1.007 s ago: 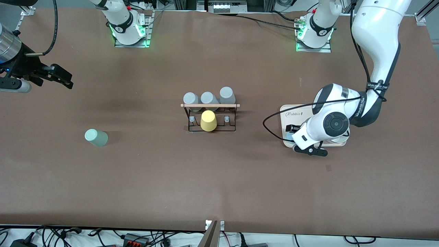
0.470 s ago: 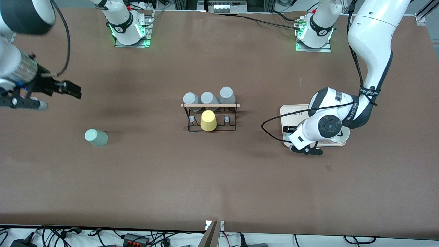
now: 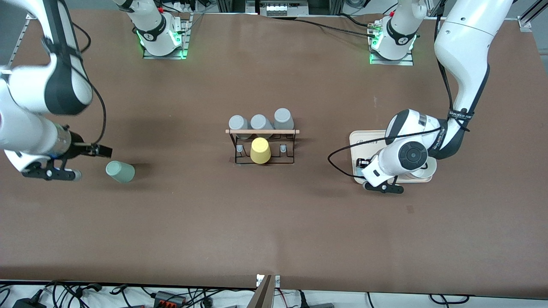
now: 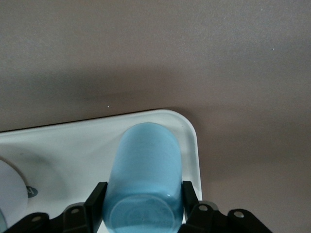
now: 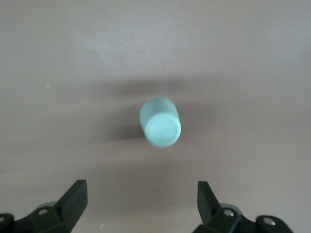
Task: Hang scattered cups on rack with three cups
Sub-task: 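Carry the blue cup to the rack while the right gripper grasps the teal cup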
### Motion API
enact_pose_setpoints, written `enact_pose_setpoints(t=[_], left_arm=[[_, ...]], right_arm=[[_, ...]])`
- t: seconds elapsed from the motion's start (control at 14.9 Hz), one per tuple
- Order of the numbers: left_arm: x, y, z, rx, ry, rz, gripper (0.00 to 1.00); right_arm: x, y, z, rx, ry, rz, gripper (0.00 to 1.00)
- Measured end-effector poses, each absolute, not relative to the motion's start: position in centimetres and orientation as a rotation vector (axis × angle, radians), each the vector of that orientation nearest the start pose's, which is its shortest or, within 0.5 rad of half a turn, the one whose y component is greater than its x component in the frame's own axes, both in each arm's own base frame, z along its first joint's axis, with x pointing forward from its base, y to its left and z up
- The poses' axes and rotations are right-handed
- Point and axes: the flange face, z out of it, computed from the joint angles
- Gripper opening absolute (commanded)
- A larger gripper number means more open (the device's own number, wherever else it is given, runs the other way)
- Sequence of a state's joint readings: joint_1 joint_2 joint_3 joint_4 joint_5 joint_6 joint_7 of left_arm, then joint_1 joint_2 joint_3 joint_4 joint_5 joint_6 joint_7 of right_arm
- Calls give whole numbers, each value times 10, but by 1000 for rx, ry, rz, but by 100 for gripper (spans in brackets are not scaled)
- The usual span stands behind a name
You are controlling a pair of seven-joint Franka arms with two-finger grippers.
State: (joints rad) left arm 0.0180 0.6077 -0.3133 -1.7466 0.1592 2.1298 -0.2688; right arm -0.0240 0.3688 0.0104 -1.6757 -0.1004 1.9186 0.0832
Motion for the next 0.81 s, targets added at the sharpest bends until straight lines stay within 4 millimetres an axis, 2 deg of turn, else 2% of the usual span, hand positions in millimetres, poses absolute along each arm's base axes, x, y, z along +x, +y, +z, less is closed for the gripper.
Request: enact_pose_setpoints(t=[0.2,0.4,0.6,0.81], left_arm=[[624,-178,243,-3130,160,271,1],[628,-217,295,-3139,171,232,1],[620,-291,360,-3140,71,183,1],[594,-371,398,-3178,-197,149,1]], right_arm=[[645,-39,324,-3218,36,157,100],[639,-42,286,-3214,23,108,100],[631,-41,254,-3209,8,86,100],[624,-42,236,-3205,-5,95,100]])
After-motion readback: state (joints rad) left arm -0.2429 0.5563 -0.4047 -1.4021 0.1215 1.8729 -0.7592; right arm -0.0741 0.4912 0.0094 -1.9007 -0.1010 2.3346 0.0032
